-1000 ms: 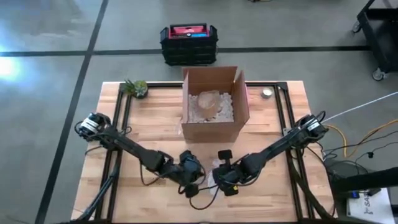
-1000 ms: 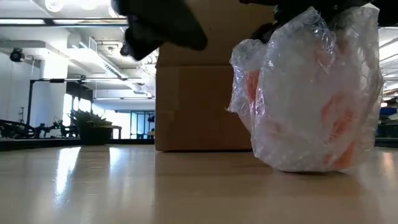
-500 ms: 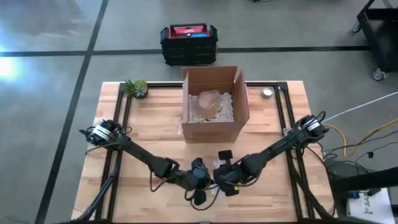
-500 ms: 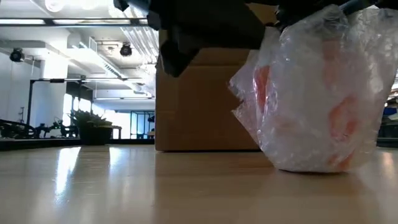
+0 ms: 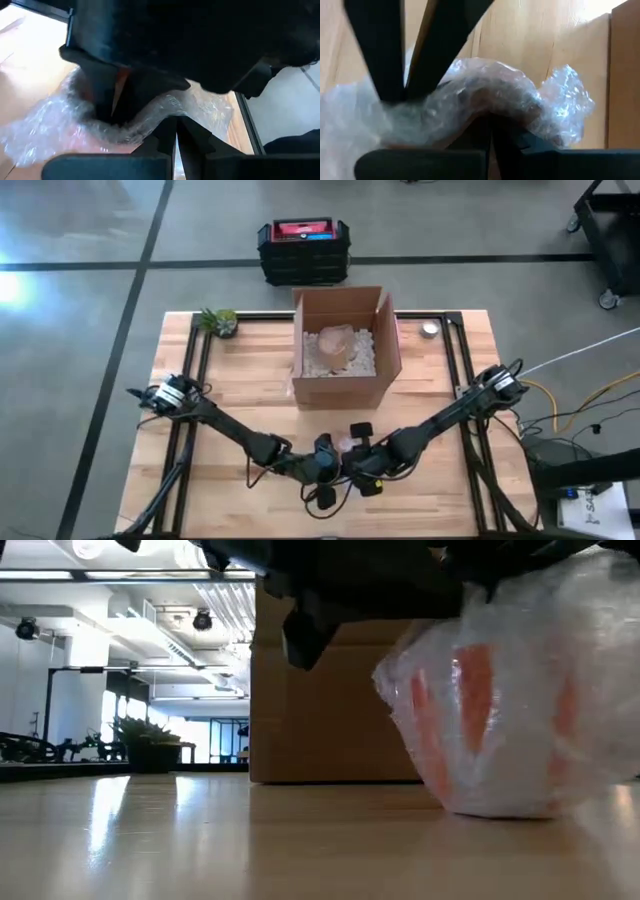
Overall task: Wrap mug
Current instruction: Wrap the orange mug with bubble wrap
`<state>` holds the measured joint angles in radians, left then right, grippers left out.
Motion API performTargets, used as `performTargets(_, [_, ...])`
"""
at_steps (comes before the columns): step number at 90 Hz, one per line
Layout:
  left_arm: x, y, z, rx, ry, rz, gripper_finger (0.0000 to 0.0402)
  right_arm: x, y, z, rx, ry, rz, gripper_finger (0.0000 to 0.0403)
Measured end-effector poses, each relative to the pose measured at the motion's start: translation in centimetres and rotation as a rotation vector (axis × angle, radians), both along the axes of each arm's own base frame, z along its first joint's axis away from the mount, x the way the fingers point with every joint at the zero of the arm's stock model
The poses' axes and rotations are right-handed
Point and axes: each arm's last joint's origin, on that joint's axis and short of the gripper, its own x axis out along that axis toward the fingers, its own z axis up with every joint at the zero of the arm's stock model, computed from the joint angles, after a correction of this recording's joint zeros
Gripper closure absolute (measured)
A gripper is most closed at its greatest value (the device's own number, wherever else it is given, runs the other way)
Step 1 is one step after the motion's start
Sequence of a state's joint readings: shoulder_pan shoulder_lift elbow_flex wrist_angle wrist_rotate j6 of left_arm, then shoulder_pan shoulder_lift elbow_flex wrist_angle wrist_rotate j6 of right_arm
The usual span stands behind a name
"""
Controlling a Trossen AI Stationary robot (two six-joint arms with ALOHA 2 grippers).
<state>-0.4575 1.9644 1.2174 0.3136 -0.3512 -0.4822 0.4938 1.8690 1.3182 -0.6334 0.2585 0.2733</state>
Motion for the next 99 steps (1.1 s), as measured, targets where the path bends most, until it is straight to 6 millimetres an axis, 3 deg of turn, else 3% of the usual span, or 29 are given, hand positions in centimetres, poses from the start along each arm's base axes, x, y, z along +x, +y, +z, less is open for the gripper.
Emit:
performTargets(16, [0.5,0.3,-1.3,-0.042,0.030,0.032,0.0401,-0.3,-0.1,0.9,0.005,-0.003,0.013,0.0401])
performTargets(38, [0.4,0.9,-2.0,0.006,0.080,0.065,0.0401,-2.4,-0.8,6.3,0.105,-0.063,0.028,0.0401])
performTargets(53, [0.4,0.9,-2.1,0.007,0.084,0.064,0.0402,-2.8,-0.6,7.6,0.170,-0.091,0.051,0.0401])
performTargets(63, [0.3,0.8,-2.0,0.005,0.081,0.062,0.0402,-2.3,-0.5,6.7,0.161,-0.084,0.049,0.0401])
performTargets(84, [0.2,0.7,-1.9,-0.002,0.082,0.046,0.0402,-0.5,-0.7,2.7,0.108,-0.005,0.036,0.0401])
performTargets(99, [0.2,0.7,-1.8,-0.002,0.085,0.041,0.0402,-0.5,-1.1,1.3,0.064,0.048,0.026,0.0401])
